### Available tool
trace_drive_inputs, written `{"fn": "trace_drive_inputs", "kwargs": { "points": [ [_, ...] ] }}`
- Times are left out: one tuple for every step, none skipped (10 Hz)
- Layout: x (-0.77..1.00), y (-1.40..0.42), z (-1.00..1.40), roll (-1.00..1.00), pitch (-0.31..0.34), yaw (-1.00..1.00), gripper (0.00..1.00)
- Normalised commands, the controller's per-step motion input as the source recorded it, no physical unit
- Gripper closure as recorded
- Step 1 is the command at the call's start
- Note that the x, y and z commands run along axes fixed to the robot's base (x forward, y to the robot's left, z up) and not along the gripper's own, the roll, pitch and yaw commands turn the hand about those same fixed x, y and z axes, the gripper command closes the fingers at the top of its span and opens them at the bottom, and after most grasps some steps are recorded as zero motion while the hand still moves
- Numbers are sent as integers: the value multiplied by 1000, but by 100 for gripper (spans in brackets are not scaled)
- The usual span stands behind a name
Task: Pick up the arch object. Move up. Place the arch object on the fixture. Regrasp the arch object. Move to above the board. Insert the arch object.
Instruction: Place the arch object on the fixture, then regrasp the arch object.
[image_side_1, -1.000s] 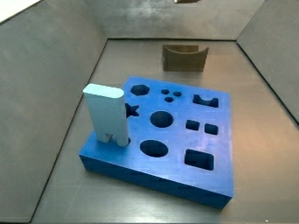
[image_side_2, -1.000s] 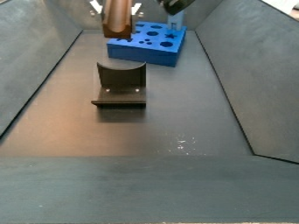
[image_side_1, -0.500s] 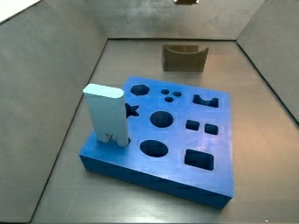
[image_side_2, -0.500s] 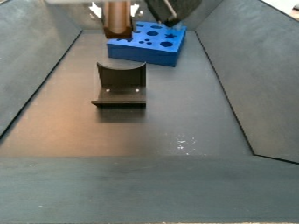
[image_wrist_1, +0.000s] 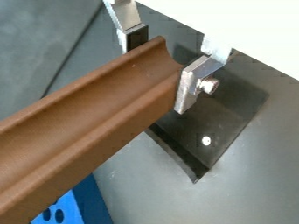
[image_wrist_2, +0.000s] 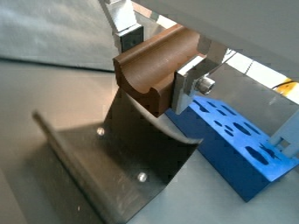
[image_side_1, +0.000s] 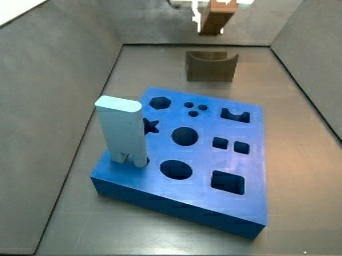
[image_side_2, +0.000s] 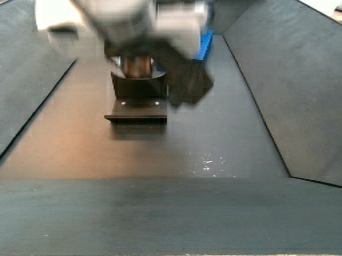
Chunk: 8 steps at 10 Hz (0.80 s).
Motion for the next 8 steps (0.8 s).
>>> {"fn": "trace_drive_inputs", "kwargs": {
  "points": [
    [162, 106, -1000, -878, -10, -171, 100],
    [177, 119, -1000, -661, -23, -135, 100],
    [187, 126, -986, -496, -23, -110, 100],
    [146, 93, -713, -297, -15, -81, 100],
    [127, 72, -570, -237, -18, -71, 100],
    [90, 53, -288, -187, -31, -58, 100],
    [0, 0, 0, 0, 0, 0, 0],
    [0, 0, 1000, -9, 24, -20, 0]
  ]
}}
